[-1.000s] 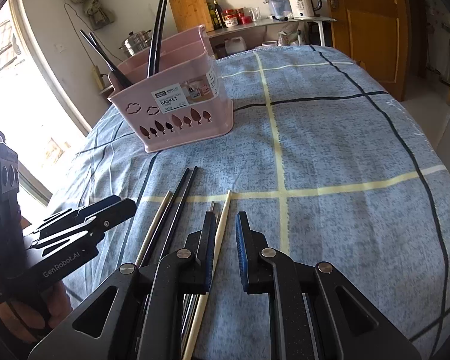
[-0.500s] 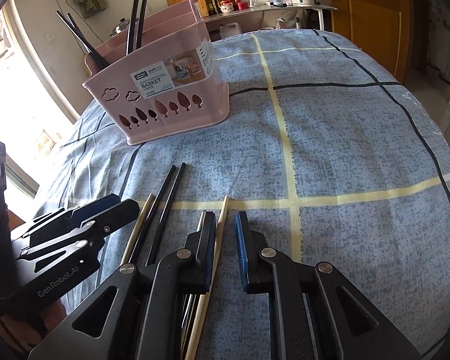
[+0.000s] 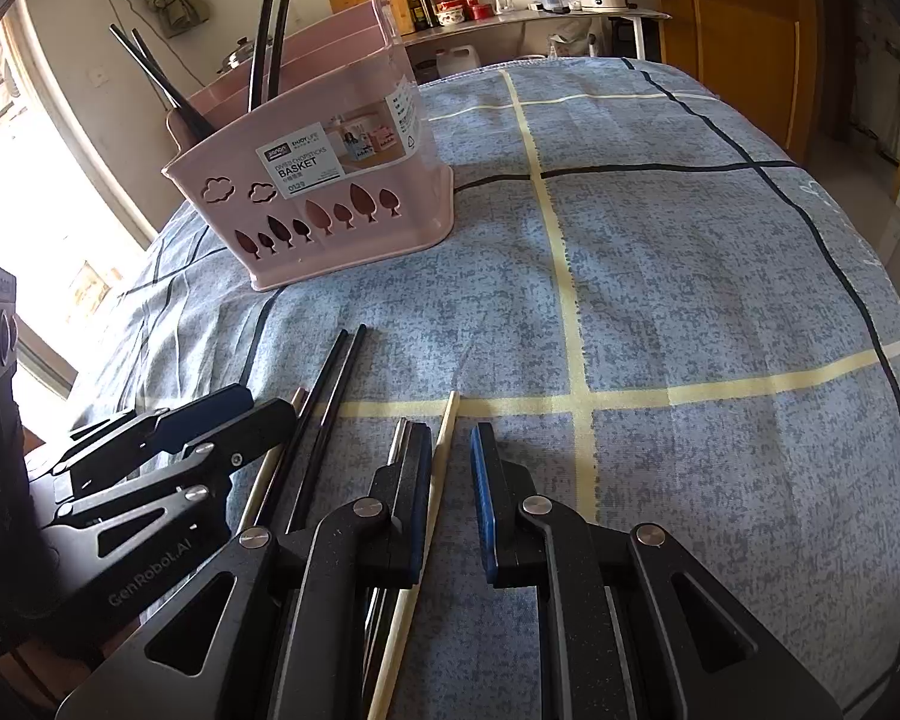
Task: Organize utensils
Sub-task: 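Move both grippers back toward the remaining chopsticks on the cloth, then close the left gripper on a light wooden chopstick while the right gripper grasps another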
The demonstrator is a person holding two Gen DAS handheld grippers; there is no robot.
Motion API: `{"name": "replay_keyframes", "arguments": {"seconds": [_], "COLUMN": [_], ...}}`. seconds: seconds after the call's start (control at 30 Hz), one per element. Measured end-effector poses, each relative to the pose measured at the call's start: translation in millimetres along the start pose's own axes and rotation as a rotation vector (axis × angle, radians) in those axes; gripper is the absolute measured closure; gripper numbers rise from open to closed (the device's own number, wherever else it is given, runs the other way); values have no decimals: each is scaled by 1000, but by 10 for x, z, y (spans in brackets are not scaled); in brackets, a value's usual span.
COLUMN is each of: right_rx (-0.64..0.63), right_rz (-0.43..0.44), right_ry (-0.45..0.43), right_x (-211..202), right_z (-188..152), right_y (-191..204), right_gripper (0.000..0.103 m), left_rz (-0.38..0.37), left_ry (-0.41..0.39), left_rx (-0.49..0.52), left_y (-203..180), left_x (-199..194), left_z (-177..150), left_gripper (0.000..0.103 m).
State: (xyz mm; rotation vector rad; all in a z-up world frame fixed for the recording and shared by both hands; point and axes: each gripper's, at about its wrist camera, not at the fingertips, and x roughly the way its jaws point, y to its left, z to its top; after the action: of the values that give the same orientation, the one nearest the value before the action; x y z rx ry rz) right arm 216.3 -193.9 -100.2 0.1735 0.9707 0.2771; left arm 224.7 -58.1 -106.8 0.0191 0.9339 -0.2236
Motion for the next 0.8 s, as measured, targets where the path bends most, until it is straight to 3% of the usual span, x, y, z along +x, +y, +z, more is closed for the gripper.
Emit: {"name": "replay_keyframes", "arguments": {"seconds": [0.17, 0.47, 0.63, 0.8], "right_rx": [-13, -15, -11, -59], "right_rz": [-12, -25, -36, -91], "right_ry": [6, 24, 50, 93], "right_x": [-5, -70, -83, -10], "right_z": [0, -31, -22, 69], "right_y": [9, -90, -114, -15], "right_gripper": [92, 93, 93, 93], "left_rz": [39, 93, 53, 72], "left_ry": [5, 23, 44, 86], "left_rx": [53, -23, -78, -48], "left_y": [-87, 264, 462, 419], "left_x": [6, -143, -223, -192], "left_z": [-10, -145, -211, -143], "left_gripper": [71, 85, 85, 85]}}
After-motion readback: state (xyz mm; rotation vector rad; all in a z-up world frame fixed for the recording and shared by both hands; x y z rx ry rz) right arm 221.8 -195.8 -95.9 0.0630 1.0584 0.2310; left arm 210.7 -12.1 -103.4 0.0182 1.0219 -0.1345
